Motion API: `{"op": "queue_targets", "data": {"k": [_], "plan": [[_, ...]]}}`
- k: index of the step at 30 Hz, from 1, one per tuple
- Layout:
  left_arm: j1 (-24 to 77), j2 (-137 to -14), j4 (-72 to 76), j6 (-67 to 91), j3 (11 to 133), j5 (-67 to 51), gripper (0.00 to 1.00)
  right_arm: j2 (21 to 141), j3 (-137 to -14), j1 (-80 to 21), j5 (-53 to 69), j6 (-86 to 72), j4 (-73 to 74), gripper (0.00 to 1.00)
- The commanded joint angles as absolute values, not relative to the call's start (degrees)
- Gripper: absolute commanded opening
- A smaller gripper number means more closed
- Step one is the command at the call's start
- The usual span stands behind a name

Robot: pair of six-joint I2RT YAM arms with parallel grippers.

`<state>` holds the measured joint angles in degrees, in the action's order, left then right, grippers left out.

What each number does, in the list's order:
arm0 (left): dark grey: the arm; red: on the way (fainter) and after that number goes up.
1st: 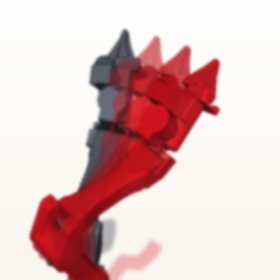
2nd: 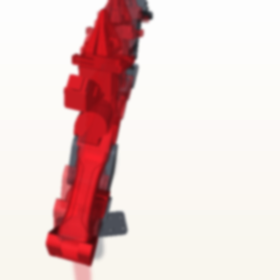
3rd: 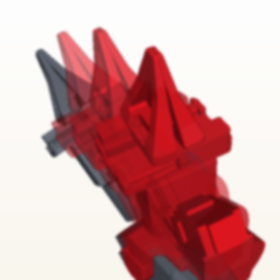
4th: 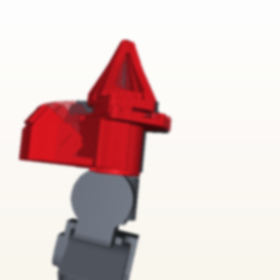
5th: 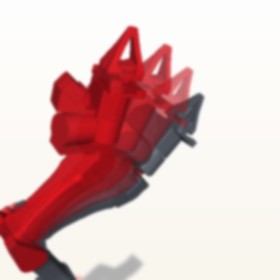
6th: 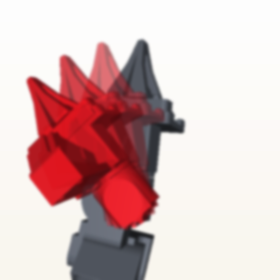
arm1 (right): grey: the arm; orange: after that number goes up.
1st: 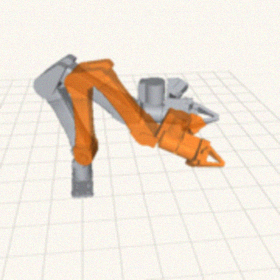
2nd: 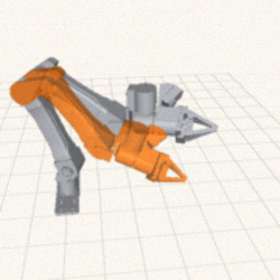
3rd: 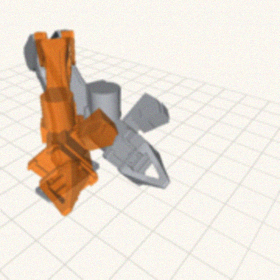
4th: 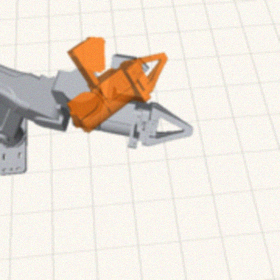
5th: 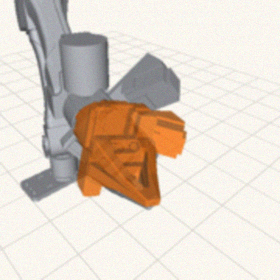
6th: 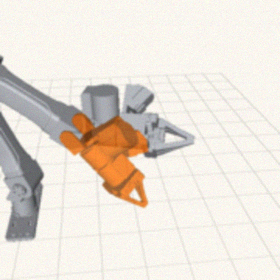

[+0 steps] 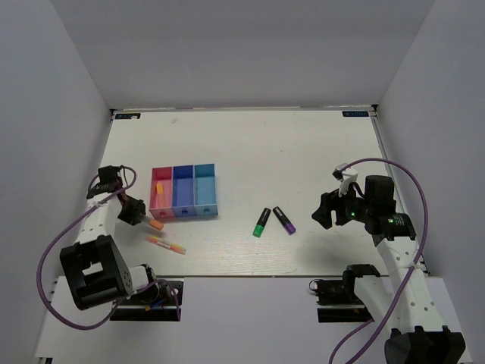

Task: Sort the stationery into containers
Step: Pick up the pen from the center of the board, then place the pen in the storage box.

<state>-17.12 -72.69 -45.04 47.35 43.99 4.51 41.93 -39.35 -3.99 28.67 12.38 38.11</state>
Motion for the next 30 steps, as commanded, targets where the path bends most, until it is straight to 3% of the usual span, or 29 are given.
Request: {"op": "queue_targets", "data": {"k": [1, 7, 12, 25, 30], "plan": [[-17.1, -69.0, -45.9, 45.5, 46.3, 0.9, 0.00, 41.6, -41.7, -4.4, 29.4, 11.9, 38.0, 0.77], [-13.8, -65.0, -47.9, 43.3, 51.0, 0.1, 0.00, 42.0, -41.7, -4.3, 29.7, 12.0, 38.0, 0.77], [-5.1, -64.4, -49.6, 38.0, 57.6, 7.4, 0.00, 42.3, -41.6, -4.3, 29.9, 12.0, 37.9, 0.77], [9.6, -83.6, -43.0, 11.5, 74.4, 20.1, 0.00, 43.9, -41.1, -4.3, 29.9, 12.3, 37.4, 0.77], [11.2, -86.3, -40.3, 9.8, 72.1, 24.2, 0.11, 44.6, -41.0, -4.3, 30.1, 12.2, 37.4, 0.77]]}}
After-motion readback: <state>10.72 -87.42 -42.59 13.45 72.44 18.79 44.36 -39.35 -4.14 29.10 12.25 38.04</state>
